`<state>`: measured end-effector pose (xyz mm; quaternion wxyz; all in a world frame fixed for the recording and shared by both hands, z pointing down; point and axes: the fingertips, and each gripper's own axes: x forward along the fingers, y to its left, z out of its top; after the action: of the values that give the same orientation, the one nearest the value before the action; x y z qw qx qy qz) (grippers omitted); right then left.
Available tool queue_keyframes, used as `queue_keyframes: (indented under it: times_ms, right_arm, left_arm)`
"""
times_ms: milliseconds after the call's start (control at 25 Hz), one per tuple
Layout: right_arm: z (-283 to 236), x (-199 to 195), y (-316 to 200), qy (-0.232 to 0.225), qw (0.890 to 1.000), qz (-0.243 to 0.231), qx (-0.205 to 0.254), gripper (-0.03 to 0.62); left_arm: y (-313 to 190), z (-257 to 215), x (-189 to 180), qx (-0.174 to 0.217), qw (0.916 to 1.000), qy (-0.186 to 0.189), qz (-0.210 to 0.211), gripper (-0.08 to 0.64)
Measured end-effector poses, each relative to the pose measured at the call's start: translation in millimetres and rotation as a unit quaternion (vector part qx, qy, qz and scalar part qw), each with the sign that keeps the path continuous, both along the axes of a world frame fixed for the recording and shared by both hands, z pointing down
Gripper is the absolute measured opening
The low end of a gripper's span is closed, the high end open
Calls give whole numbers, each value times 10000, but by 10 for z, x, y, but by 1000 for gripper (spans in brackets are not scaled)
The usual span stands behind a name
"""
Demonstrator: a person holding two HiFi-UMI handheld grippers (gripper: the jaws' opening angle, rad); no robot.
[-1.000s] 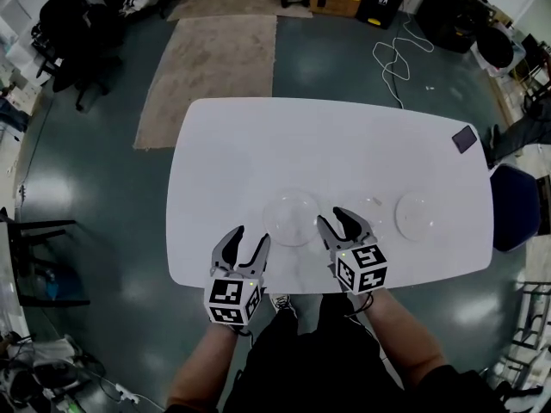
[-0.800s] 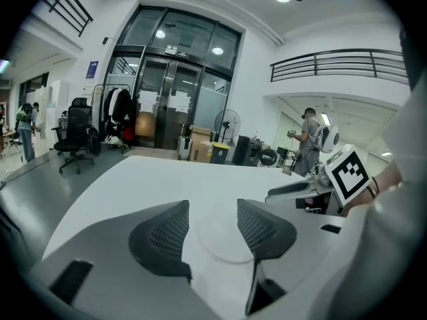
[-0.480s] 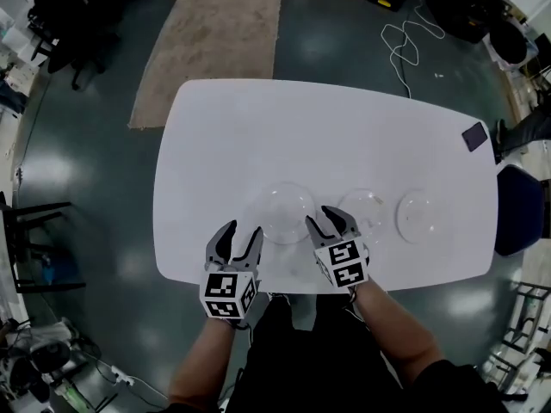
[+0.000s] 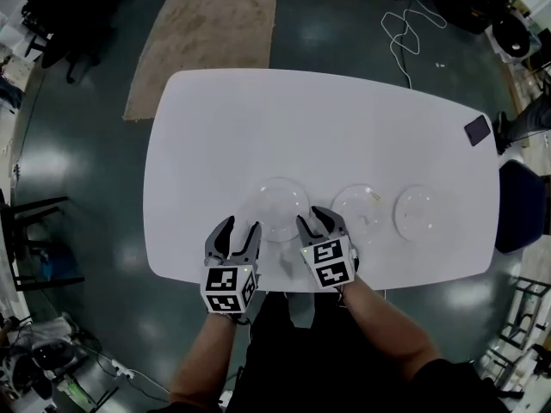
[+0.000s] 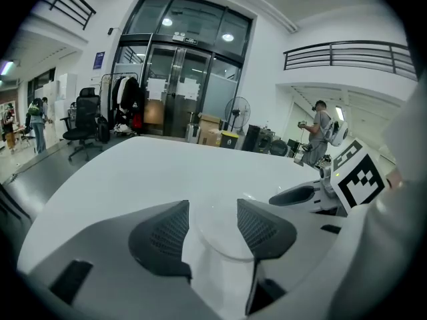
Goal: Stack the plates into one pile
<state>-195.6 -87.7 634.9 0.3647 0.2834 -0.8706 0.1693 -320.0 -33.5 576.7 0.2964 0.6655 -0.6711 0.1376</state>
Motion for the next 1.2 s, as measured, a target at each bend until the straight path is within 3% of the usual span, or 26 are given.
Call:
queue_keyframes:
  times_ms: [720, 1200]
  right_arm:
    - [101, 42, -30, 526, 9979, 252, -274, 138]
    - [99, -6, -30, 463, 9978, 337, -349, 135]
  left_arm:
    - [13, 350, 36, -461, 9989, 62, -92, 233]
    - [-100, 419, 167, -512, 9913, 1196, -198, 232]
